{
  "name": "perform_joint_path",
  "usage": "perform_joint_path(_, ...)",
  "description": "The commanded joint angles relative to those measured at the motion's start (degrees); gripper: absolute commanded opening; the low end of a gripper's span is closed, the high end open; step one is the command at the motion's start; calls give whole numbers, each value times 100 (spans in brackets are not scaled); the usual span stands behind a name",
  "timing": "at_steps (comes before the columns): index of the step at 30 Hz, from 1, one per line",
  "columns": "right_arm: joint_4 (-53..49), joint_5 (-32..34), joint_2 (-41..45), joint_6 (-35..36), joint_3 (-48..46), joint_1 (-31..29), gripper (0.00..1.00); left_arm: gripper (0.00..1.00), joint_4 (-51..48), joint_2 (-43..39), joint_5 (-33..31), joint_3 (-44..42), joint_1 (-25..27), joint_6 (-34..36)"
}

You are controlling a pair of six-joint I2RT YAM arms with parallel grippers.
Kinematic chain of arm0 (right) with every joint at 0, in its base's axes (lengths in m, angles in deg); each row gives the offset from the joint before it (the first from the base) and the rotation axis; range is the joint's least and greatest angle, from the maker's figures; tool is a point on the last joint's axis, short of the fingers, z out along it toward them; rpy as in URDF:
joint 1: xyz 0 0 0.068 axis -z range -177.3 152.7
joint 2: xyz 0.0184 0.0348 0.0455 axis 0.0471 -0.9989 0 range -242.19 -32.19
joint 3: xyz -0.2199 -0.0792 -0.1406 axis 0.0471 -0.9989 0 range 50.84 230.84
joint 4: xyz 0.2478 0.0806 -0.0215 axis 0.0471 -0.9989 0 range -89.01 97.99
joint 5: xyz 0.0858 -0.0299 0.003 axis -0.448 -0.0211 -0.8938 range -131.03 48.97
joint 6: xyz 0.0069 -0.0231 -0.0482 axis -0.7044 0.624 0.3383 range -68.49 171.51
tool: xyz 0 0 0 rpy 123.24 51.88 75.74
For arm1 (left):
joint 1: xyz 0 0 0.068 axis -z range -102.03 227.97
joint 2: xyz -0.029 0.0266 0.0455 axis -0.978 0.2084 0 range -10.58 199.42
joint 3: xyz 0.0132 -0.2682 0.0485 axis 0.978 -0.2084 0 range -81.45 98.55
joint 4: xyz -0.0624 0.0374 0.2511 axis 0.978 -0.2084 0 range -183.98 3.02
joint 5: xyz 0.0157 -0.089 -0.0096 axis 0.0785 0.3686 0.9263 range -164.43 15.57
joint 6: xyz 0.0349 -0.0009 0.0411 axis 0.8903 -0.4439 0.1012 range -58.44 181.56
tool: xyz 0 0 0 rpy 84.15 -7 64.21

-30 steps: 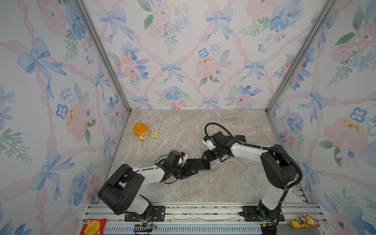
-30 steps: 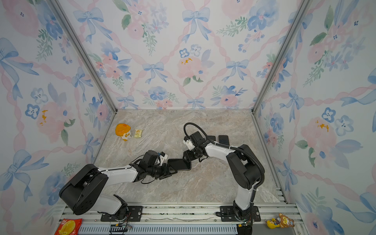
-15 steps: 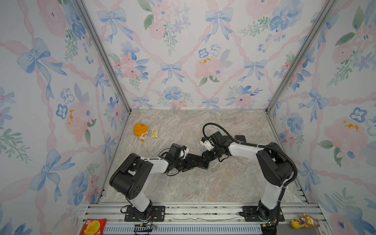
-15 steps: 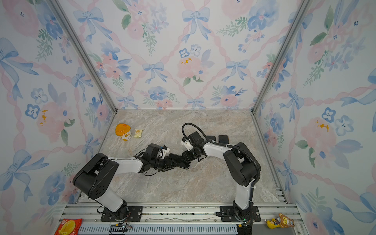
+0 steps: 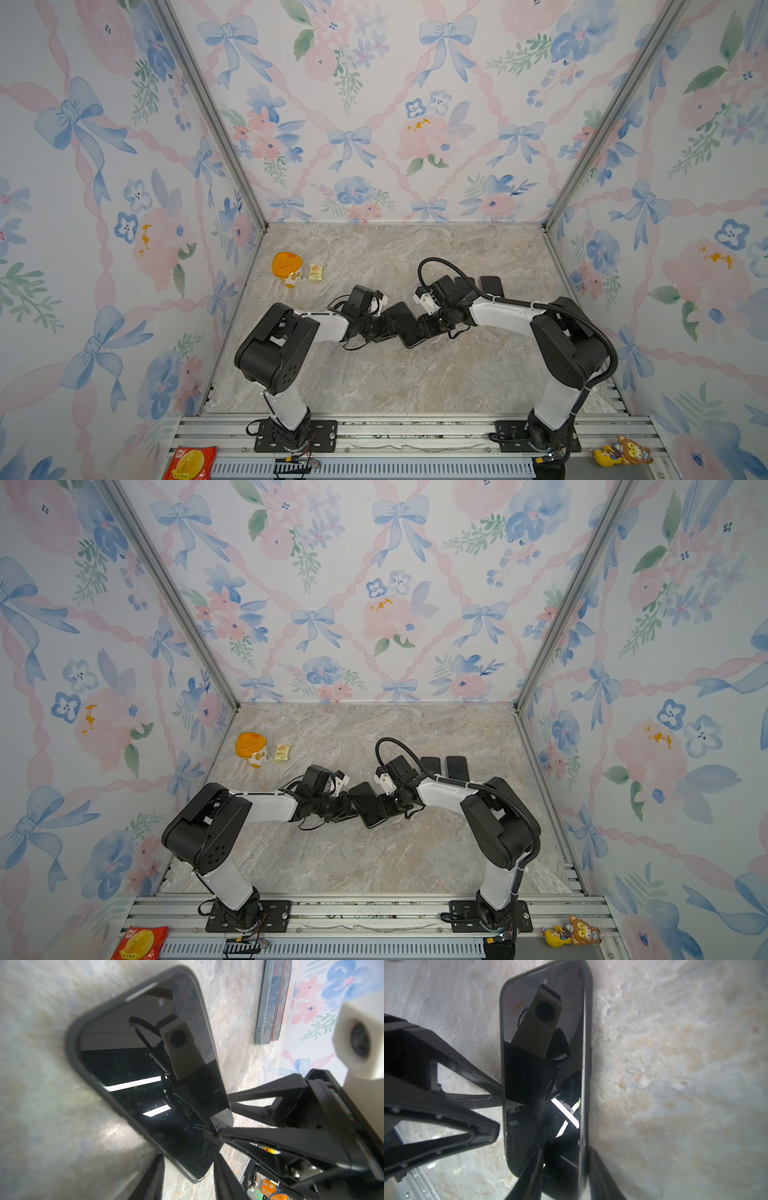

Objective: Put the phone into the phone case

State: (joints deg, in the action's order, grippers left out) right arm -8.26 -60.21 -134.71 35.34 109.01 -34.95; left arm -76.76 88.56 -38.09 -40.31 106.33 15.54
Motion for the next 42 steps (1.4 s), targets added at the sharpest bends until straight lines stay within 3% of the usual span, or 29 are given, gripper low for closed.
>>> perform_joint_path(1,-174,150,139,-724,-291,-154,36,40,-233,284,-162,60,82,190)
perform_joint_path(8,-158,535,195,-1621,-406,-507,40,40,-231,448,-151,376,117,207)
perform_joint_path(13,-424,859,415,-1873,-391,-559,43,40,-104,526,-126,235,148,164)
perform_joint_path(22,-576,1079,927,-2173,-550,-529,45,44,-345,-186,-192,-305,416,-87)
perform_joint_path(42,-214,898,830,-2038,-728,-500,25,31,-336,-97,-311,-415,416,-52)
